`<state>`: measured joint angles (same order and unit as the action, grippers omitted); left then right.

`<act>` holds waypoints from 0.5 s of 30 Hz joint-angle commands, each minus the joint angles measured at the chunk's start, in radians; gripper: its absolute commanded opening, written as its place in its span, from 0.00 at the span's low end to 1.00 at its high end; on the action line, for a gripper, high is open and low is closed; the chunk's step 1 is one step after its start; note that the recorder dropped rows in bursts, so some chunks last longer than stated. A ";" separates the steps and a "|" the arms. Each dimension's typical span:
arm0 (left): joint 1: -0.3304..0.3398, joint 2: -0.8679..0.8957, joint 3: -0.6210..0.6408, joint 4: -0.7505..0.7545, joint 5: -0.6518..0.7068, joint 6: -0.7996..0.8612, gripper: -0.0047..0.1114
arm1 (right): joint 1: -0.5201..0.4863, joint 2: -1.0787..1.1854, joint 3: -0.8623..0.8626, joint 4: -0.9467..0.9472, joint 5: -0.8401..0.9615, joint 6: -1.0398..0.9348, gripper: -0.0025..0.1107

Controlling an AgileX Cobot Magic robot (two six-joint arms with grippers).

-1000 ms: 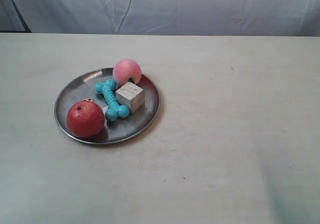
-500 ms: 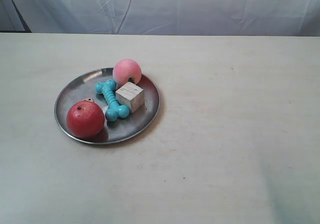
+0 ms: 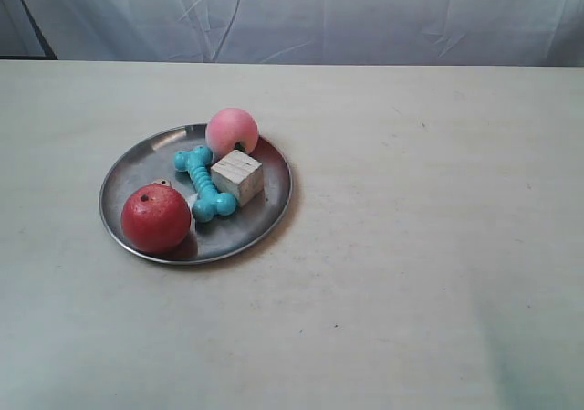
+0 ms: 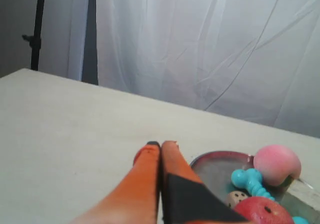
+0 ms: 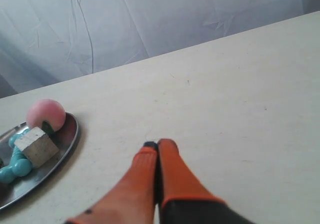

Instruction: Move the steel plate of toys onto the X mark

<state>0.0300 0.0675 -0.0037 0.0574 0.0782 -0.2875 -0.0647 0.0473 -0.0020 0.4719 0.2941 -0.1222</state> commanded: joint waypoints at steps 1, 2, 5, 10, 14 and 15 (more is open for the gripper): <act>0.002 -0.004 0.004 0.022 0.089 0.002 0.04 | -0.004 -0.003 0.002 -0.003 -0.014 -0.005 0.02; 0.002 -0.004 0.004 0.029 0.090 0.002 0.04 | -0.004 -0.003 0.002 -0.003 -0.014 -0.005 0.02; 0.002 -0.004 0.004 0.029 0.090 0.022 0.04 | -0.004 -0.003 0.002 -0.003 -0.014 -0.005 0.02; 0.002 -0.004 0.004 0.029 0.081 0.023 0.04 | -0.004 -0.003 0.002 -0.003 -0.014 -0.005 0.02; 0.002 -0.004 0.004 0.029 0.079 0.023 0.04 | -0.004 -0.003 0.002 -0.003 -0.014 -0.005 0.02; 0.002 -0.004 0.004 0.029 0.079 0.023 0.04 | -0.004 -0.003 0.002 -0.003 -0.014 -0.005 0.02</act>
<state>0.0300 0.0675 -0.0037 0.0818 0.1671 -0.2663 -0.0647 0.0473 -0.0020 0.4719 0.2941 -0.1222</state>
